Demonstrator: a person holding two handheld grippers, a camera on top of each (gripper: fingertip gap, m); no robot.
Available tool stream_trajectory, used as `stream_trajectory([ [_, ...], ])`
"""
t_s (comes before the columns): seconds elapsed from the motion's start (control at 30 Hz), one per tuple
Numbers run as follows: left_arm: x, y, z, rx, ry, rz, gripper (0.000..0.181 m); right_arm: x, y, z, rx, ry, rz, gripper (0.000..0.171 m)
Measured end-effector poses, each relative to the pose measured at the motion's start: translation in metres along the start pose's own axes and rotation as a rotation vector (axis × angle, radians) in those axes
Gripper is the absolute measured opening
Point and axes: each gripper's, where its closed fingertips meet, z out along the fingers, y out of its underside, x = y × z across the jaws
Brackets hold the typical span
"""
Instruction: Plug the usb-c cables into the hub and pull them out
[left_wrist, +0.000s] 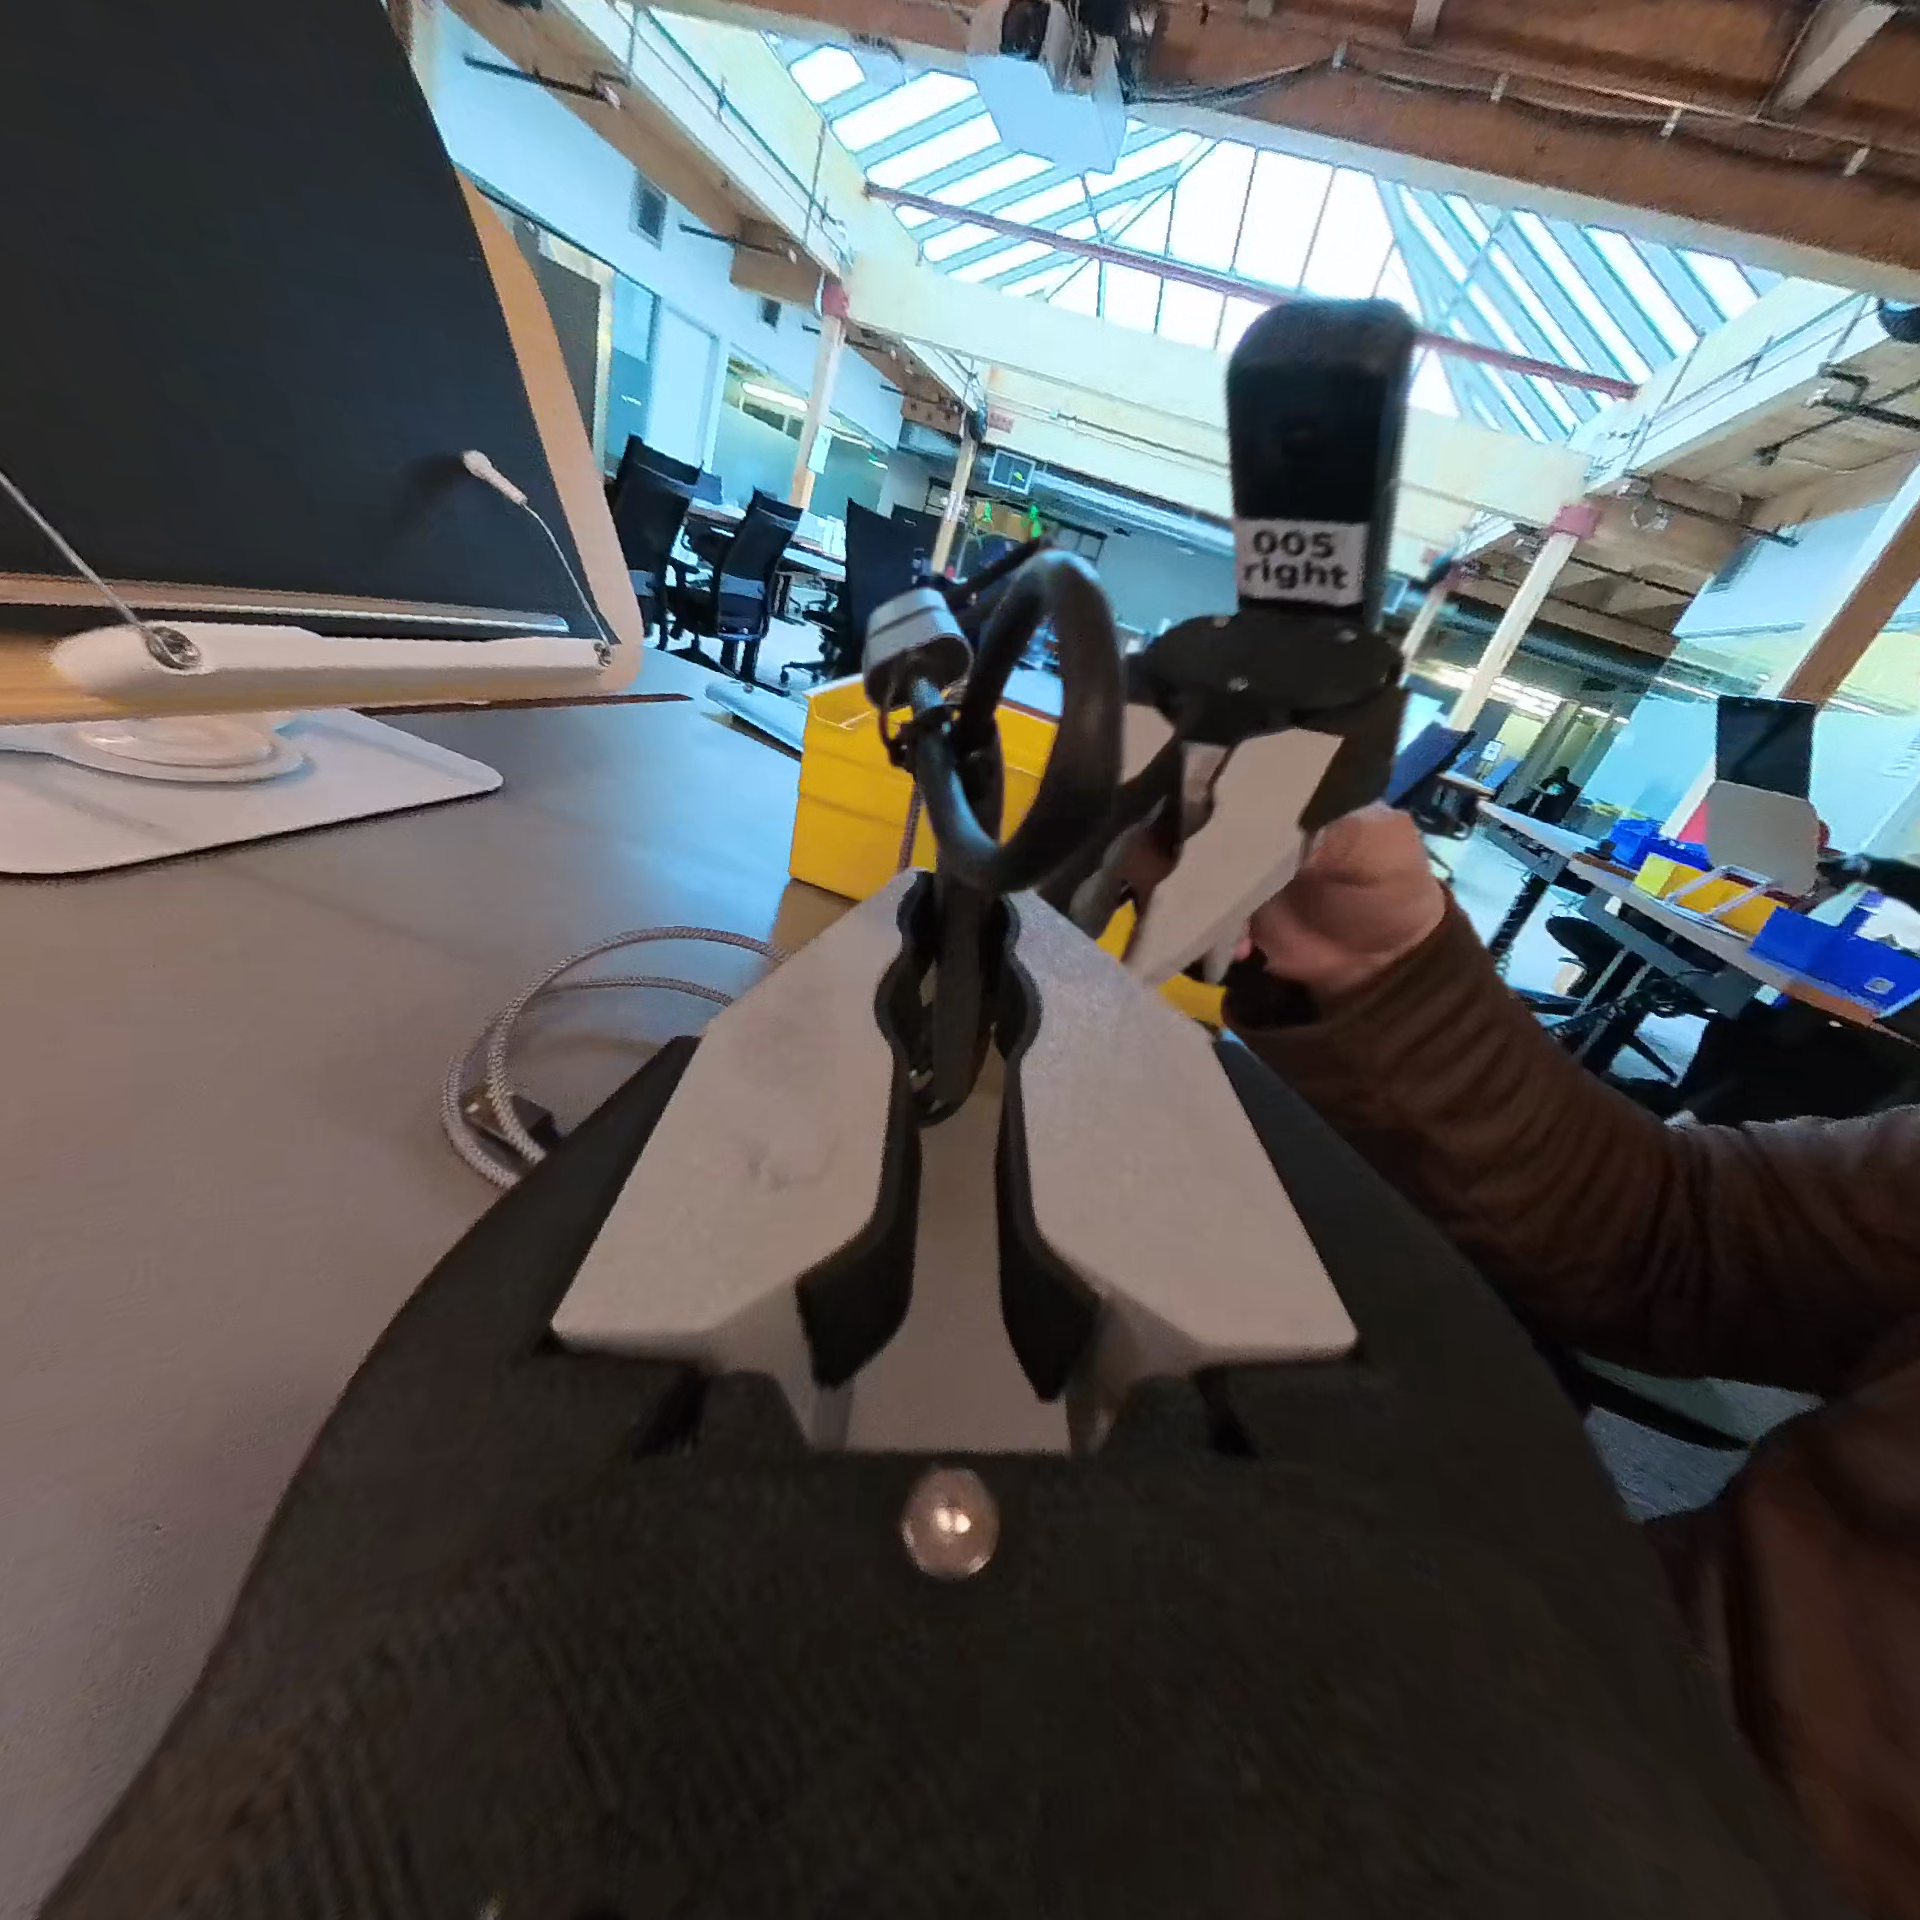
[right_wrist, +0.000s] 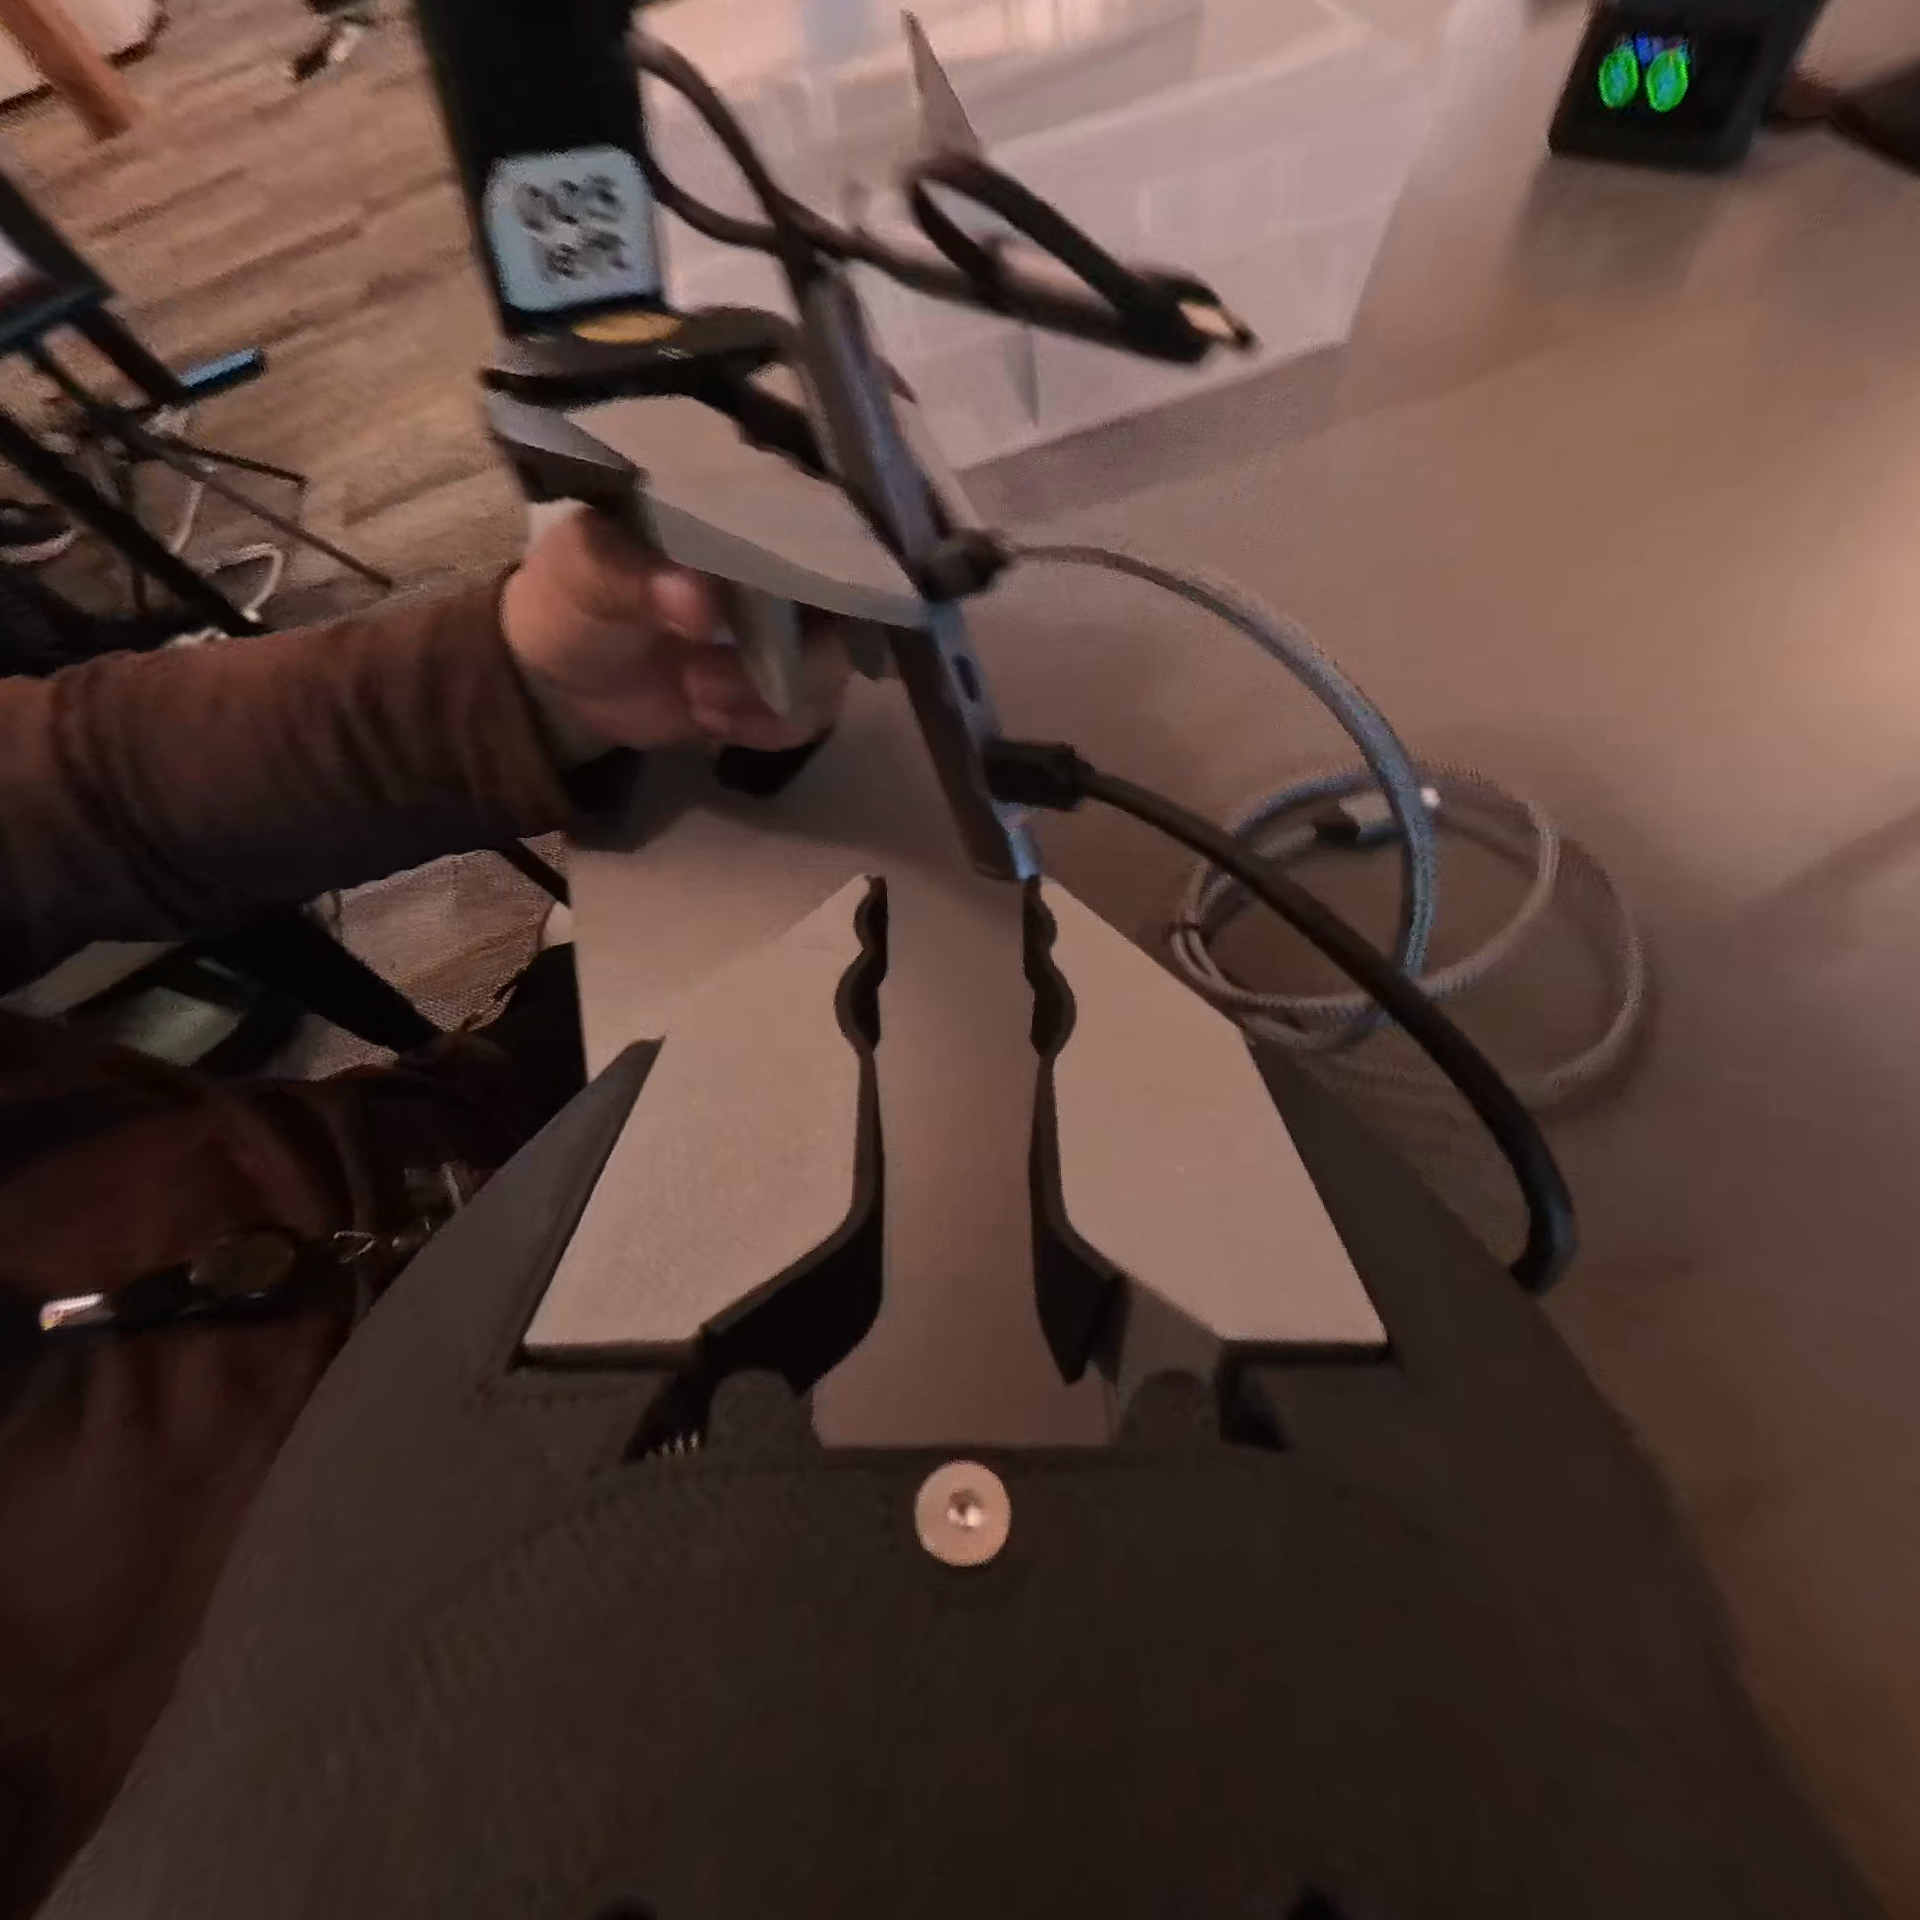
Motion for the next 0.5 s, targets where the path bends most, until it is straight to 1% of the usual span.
stream_trajectory([
  [0.07,0.002,0.000,0.000,0.000,0.011,-0.001,0.008,0.012,0.007,0.009,-0.013,0.022,0.070,0.033],
  [0.1,0.003,0.001,0.001,-0.003,0.014,-0.005,0.008,0.015,0.006,0.013,0.009,0.015,0.098,0.036],
  [0.2,0.005,0.003,0.003,-0.009,0.025,-0.012,0.008,0.011,-0.009,0.014,0.138,-0.071,0.147,0.036],
  [0.23,0.005,0.003,0.003,-0.005,0.030,-0.022,0.007,0.011,-0.014,0.012,0.182,-0.088,0.154,0.028],
  [0.27,0.006,0.001,0.002,0.008,0.041,-0.039,0.008,0.012,-0.017,0.010,0.212,-0.095,0.162,0.016],
  [0.3,0.005,0.000,0.001,0.016,0.052,-0.064,0.008,0.011,-0.019,0.008,0.231,-0.112,0.169,0.012],
  [0.37,0.006,0.000,0.001,0.018,0.072,-0.099,0.007,0.009,-0.021,0.005,0.239,-0.120,0.168,0.009],
  [0.5,0.009,0.014,0.006,-0.058,0.065,-0.039,0.009,0.012,-0.015,-0.001,0.145,0.000,0.102,0.008],
])
